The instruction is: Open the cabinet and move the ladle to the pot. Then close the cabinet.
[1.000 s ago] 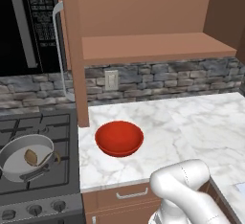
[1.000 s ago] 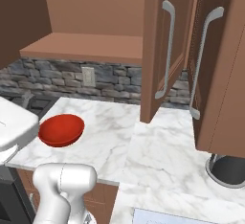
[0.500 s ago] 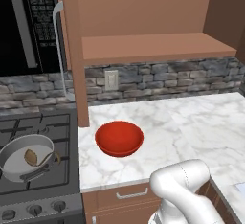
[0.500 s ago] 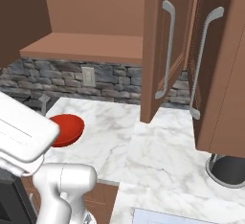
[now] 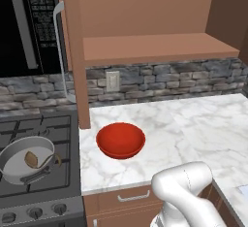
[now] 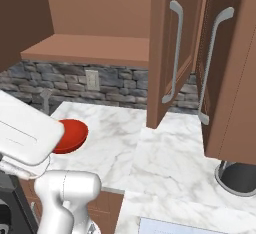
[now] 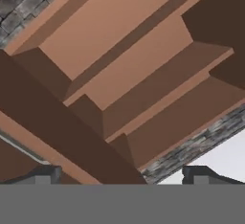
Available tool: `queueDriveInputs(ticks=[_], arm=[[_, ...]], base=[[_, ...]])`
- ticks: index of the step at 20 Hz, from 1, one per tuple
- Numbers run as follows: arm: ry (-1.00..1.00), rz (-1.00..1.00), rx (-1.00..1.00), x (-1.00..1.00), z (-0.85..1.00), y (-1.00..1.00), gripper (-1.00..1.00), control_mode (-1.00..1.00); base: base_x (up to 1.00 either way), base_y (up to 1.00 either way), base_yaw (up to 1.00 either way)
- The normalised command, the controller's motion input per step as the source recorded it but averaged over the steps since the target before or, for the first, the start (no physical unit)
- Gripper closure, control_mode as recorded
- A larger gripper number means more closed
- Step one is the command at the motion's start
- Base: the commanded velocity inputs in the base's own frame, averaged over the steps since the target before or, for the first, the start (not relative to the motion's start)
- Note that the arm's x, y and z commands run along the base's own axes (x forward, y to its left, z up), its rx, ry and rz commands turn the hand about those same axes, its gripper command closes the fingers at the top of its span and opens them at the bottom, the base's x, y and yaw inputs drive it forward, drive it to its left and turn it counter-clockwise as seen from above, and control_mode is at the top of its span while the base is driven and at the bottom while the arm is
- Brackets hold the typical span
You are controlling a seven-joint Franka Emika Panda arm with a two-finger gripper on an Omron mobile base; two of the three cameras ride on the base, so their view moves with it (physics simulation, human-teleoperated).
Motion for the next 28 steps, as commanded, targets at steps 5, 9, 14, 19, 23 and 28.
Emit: queueDriveInputs(ticks=[5, 9, 14, 19, 23, 28], arm=[[-0.15, 0.00, 0.23, 0.00, 0.00, -0.20, -1.00, -1.00], [-0.02, 0.00, 0.37, 0.00, 0.00, -0.48, -1.00, -1.00], [0.01, 0.00, 0.31, 0.00, 0.00, -0.40, -1.00, -1.00], [0.03, 0.00, 0.30, 0.00, 0.00, -0.32, -1.00, -1.00], [0.02, 0.00, 0.28, 0.00, 0.00, -0.21, -1.00, -1.00], [0.02, 0.00, 0.22, 0.00, 0.00, -0.17, -1.00, -1.00]], base=[[0.00, 0.00, 0.00], [0.00, 0.00, 0.00], [0.00, 0.00, 0.00], [0.00, 0.00, 0.00], [0.00, 0.00, 0.00], [0.00, 0.00, 0.00]])
